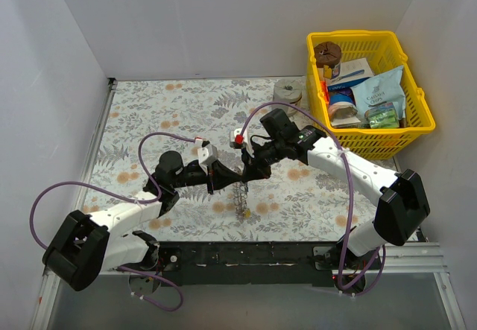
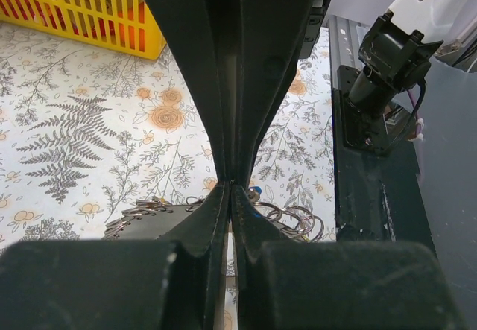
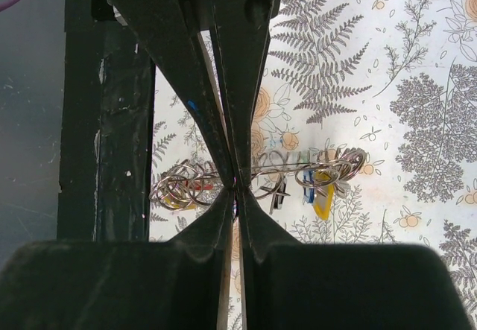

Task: Put the keys on the keyring

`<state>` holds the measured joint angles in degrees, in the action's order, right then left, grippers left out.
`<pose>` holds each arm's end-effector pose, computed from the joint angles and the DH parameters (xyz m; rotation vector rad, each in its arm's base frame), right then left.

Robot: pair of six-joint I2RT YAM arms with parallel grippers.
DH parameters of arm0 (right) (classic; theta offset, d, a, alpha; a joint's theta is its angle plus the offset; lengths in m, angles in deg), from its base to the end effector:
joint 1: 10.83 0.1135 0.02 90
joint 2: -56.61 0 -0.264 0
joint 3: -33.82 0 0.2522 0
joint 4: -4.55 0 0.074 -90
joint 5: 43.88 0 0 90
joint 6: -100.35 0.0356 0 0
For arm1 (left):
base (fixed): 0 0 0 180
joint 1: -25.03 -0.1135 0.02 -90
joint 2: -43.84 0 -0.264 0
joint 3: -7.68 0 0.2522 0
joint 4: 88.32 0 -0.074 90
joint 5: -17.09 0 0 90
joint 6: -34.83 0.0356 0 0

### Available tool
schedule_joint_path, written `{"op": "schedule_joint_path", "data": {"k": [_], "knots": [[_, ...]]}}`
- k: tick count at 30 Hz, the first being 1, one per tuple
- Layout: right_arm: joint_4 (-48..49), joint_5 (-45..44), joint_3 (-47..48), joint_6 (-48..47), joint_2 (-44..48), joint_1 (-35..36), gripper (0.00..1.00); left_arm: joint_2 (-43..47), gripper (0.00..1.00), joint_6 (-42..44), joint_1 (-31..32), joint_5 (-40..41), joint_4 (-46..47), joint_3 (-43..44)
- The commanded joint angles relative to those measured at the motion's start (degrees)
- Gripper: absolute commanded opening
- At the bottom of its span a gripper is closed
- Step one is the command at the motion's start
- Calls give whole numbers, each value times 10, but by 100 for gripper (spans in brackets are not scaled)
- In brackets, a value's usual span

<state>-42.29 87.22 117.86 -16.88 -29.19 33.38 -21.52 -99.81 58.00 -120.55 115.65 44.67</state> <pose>0.2126 0.2395 0.2934 -1.6422 1.7135 1.0024 0.1783 -0.1470 0.2261 0.5438 1.8478 -1.6480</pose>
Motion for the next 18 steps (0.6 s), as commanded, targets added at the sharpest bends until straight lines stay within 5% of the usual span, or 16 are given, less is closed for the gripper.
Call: {"op": "schedule_joint_path", "data": {"k": [1, 9, 18], "knots": [[41, 32, -7, 10, 19, 3, 16, 14, 0, -17, 3, 30, 58, -15], [111, 55, -65, 39, 71, -30, 48, 36, 0, -63, 2, 76, 154, -64], [254, 157, -153, 108, 134, -95, 56, 12, 0, -142, 3, 88, 370, -130]]}}
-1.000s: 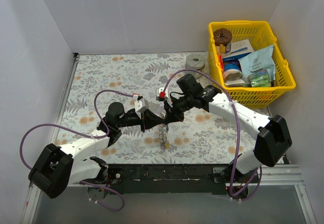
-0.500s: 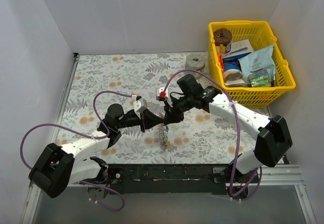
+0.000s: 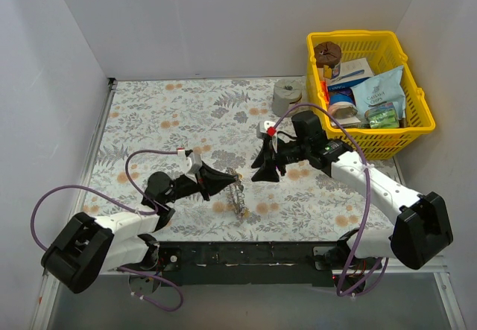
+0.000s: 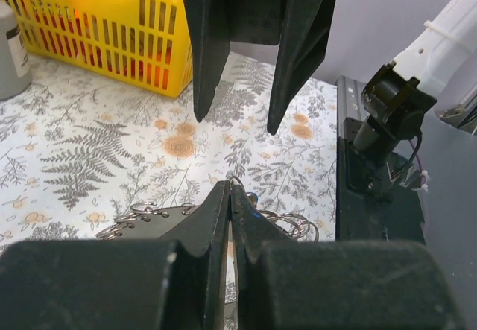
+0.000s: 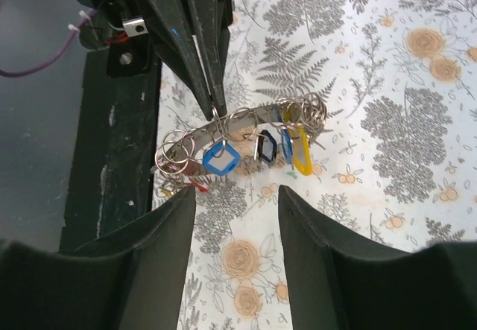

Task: Put the keys on the keyring

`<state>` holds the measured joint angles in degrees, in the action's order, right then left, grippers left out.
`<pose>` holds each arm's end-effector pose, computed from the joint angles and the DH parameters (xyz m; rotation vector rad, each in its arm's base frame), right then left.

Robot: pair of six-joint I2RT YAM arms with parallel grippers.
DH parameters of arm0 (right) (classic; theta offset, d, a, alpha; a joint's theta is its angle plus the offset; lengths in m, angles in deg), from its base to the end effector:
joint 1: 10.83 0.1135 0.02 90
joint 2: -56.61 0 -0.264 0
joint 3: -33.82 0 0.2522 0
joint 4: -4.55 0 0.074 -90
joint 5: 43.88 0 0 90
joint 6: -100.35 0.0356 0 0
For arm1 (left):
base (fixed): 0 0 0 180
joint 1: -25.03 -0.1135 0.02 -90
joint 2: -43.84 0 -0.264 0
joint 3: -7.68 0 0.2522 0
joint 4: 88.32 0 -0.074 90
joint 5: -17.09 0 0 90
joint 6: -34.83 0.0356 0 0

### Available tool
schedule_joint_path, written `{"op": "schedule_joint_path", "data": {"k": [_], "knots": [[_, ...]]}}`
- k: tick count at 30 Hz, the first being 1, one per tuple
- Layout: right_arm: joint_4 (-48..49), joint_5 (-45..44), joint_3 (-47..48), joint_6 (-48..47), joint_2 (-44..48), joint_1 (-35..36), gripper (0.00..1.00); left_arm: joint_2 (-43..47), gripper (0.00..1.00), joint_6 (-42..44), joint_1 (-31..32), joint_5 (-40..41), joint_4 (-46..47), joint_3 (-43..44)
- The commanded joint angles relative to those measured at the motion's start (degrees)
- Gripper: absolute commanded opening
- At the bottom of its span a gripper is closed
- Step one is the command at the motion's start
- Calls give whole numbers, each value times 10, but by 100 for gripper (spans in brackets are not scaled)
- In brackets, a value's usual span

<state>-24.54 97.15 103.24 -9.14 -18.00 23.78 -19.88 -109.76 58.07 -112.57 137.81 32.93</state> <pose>0.2153 0.1822 0.2909 -1.3922 1.5898 1.1120 0.1562 -0.1287 0.2068 0.3488 1.6943 -1.6822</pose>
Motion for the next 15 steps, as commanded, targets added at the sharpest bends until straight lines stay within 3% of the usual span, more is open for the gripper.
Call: {"op": "schedule_joint_path", "data": {"k": [1, 7, 15], "knots": [[79, 62, -5, 31, 22, 1, 56, -17, 0, -48, 2, 9, 181, -16], [148, 92, -20, 81, 35, 4, 55, -56, 0, -73, 1, -8, 271, -16], [171, 71, -13, 92, 10, 46, 49, -68, 0, -68, 2, -32, 262, 12]]}}
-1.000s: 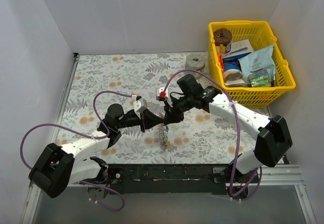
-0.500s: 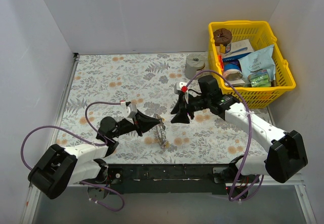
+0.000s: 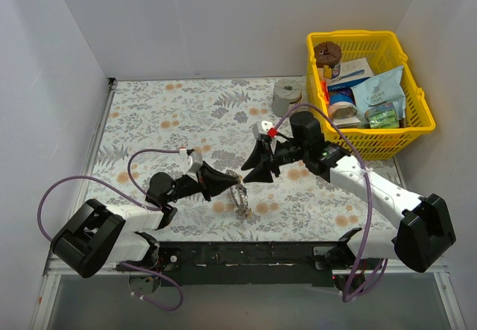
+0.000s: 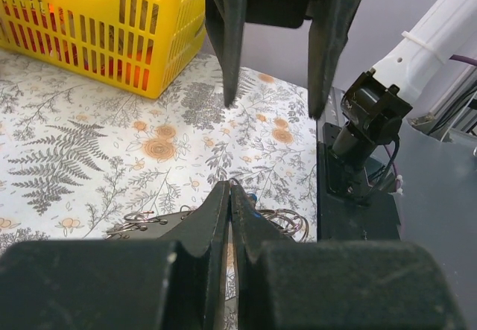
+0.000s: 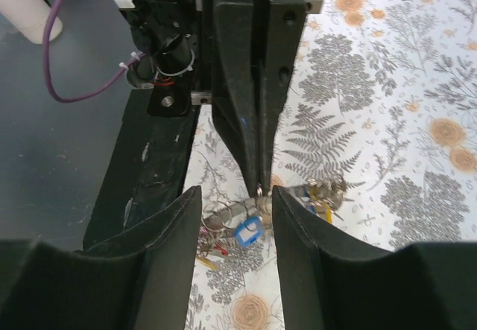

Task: Put the keys on the keyring

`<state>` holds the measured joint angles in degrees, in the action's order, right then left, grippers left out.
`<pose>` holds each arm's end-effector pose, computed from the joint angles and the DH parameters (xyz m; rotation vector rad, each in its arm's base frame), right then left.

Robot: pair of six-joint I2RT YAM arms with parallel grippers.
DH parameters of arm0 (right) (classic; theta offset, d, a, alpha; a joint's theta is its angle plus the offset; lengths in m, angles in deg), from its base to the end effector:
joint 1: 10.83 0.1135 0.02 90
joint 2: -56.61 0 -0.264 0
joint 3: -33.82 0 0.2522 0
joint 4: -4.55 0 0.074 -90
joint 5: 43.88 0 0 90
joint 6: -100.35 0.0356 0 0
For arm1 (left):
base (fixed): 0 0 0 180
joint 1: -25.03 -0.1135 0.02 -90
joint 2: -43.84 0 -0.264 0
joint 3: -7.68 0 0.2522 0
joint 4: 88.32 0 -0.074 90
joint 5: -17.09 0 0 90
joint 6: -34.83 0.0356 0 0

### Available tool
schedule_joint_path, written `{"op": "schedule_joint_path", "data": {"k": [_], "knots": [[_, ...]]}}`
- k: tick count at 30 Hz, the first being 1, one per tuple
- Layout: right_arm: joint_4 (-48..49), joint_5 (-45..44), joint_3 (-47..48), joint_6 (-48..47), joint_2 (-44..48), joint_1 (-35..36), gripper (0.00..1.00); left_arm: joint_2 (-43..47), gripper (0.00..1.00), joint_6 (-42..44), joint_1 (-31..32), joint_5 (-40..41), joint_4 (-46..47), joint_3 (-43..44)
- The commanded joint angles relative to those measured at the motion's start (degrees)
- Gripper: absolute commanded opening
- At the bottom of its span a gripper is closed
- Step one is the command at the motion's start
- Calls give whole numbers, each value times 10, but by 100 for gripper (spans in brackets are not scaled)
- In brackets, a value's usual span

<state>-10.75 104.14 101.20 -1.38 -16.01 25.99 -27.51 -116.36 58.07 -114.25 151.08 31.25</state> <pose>0.2054 0.1915 0.3098 -1.3848 1.3703 1.2581 0.1580 -0.1308 0.1972 0.3180 1.6739 -1.7867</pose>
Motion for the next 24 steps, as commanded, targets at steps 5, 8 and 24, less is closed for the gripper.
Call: {"op": "schedule_joint_path", "data": {"k": [5, 8, 24], "knots": [[36, -7, 10, 13, -31, 33, 46, 20, 0, 3, 2, -25, 106, 39], [34, -14, 10, 8, -35, 33, 46, 30, 0, 7, 2, -28, 93, 43], [40, -17, 3, 6, -50, 33, 28, 55, 0, 12, 1, -27, 72, 44]]}}
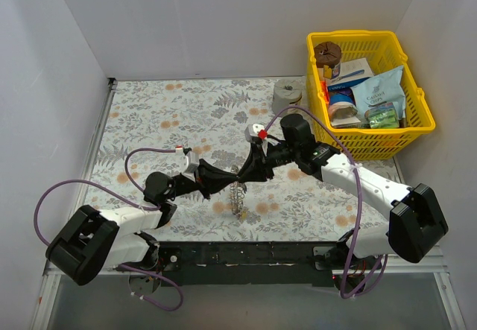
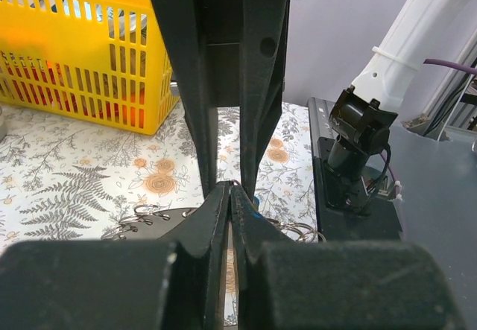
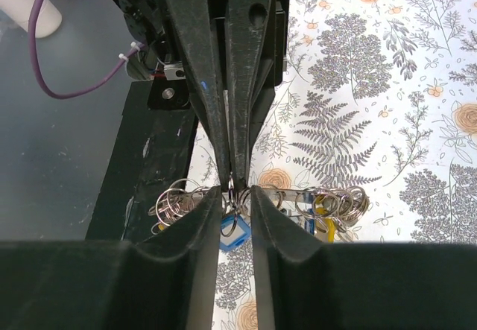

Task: Put the keys on the keyring

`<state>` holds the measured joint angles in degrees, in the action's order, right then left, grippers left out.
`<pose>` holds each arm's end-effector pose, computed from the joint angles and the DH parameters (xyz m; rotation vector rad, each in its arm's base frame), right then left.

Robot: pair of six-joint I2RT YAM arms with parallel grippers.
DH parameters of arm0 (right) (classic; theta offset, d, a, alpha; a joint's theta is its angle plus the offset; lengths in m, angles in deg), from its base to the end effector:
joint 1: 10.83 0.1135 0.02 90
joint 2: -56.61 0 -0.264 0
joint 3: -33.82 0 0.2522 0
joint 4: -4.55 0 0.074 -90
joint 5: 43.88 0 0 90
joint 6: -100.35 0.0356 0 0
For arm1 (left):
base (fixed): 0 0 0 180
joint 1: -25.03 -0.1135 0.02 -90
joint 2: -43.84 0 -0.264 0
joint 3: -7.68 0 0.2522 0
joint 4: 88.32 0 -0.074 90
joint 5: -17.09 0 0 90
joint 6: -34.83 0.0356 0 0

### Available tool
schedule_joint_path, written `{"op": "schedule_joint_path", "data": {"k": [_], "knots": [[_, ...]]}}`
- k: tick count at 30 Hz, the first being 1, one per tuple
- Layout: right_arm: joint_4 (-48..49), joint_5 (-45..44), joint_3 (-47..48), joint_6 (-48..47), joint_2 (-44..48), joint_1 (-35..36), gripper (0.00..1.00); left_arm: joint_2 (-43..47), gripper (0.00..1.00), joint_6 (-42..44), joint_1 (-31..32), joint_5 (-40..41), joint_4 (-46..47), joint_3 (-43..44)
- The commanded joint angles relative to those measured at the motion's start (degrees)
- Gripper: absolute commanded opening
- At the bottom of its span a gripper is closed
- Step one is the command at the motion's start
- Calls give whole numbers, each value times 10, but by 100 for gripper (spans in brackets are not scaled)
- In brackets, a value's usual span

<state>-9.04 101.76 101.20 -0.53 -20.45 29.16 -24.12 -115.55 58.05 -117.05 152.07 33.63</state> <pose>0.2078 0.2127 0.2912 -1.4067 1.4267 1.2798 0.1565 -0.1313 0.2208 0.4336 1.5473 -1.8026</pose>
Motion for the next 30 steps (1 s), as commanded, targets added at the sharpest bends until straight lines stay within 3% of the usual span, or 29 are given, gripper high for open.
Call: {"op": "schedule_joint_path", "data": {"k": [1, 6, 17, 20, 30], "knots": [[23, 11, 3, -4, -6, 1, 26, 22, 0, 4, 2, 1, 59, 21], [25, 23, 6, 1, -10, 1, 1, 27, 0, 3, 2, 0, 57, 21], [-1, 14, 14, -15, -13, 1, 1, 46, 0, 24, 1, -8, -6, 35], [-38, 3, 30, -31, -16, 1, 1, 51, 6, 42, 1, -19, -68, 58], [-202, -65, 109, -111, -41, 1, 1, 100, 24, 212, 2, -21, -471, 180]]}}
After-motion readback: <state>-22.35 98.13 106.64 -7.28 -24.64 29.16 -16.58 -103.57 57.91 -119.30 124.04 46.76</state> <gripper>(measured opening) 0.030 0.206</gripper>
